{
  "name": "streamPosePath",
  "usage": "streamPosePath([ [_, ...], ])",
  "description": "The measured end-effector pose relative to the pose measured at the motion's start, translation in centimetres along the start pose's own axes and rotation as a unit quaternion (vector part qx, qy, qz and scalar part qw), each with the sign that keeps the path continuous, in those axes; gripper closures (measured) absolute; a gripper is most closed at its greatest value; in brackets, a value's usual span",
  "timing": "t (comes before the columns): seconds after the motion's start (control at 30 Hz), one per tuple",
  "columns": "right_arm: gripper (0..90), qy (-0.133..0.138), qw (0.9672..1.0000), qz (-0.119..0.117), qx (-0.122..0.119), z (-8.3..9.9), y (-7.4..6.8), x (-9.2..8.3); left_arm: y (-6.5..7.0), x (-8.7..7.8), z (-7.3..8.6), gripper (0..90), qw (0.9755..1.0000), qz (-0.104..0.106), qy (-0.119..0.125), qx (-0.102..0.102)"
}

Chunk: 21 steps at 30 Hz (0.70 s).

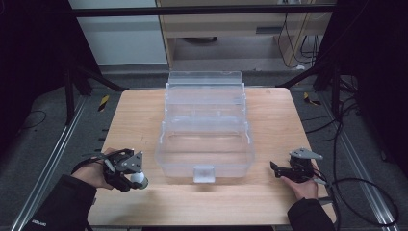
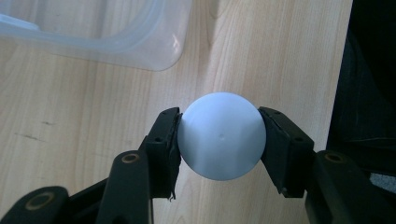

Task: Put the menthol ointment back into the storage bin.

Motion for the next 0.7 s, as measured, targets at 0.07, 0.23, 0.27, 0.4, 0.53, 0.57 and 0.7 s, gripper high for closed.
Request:
streamPosePath([
  [0.07,8.7,0.000,1.0000,0.001,0.002,0.0,0.0,0.0,-0.1,-0.1,-0.2,50.2,1.0000,-0.001,0.004,-0.001],
  [0.23,8.8,0.001,1.0000,0.000,-0.001,0.0,0.0,0.0,-1.2,-1.2,-1.4,50.2,0.9999,-0.012,0.008,0.004],
  [0.27,8.8,0.000,1.0000,0.000,0.002,0.0,-0.1,-0.1,-1.4,-1.5,-1.7,50.2,0.9998,-0.014,0.008,0.007],
  [0.4,8.8,0.001,1.0000,0.001,-0.006,0.0,0.0,0.0,-2.1,-2.2,-2.5,50.2,0.9996,-0.021,0.017,0.009],
  [0.53,8.8,0.000,1.0000,0.002,-0.006,0.0,-0.1,0.0,-2.9,-2.8,-3.3,50.2,0.9994,-0.025,0.016,0.016],
  [0.57,8.8,0.000,1.0000,0.002,-0.006,0.0,-0.1,0.0,-2.9,-2.8,-3.3,50.2,0.9994,-0.025,0.016,0.016],
  [0.7,8.8,0.000,1.0000,0.002,-0.006,0.0,-0.1,0.0,-3.7,-3.4,-4.4,50.2,0.9990,-0.030,0.026,0.022],
])
Point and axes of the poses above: each handheld gripper's, and its own axes: x roughly forward along the jaws, z roughly out of its underside, y roughly to its right, the point moved 6 cm from there along x, roughly forward along the jaws, and after that the axes turned 13 degrees about y, right-handed, at the moved point
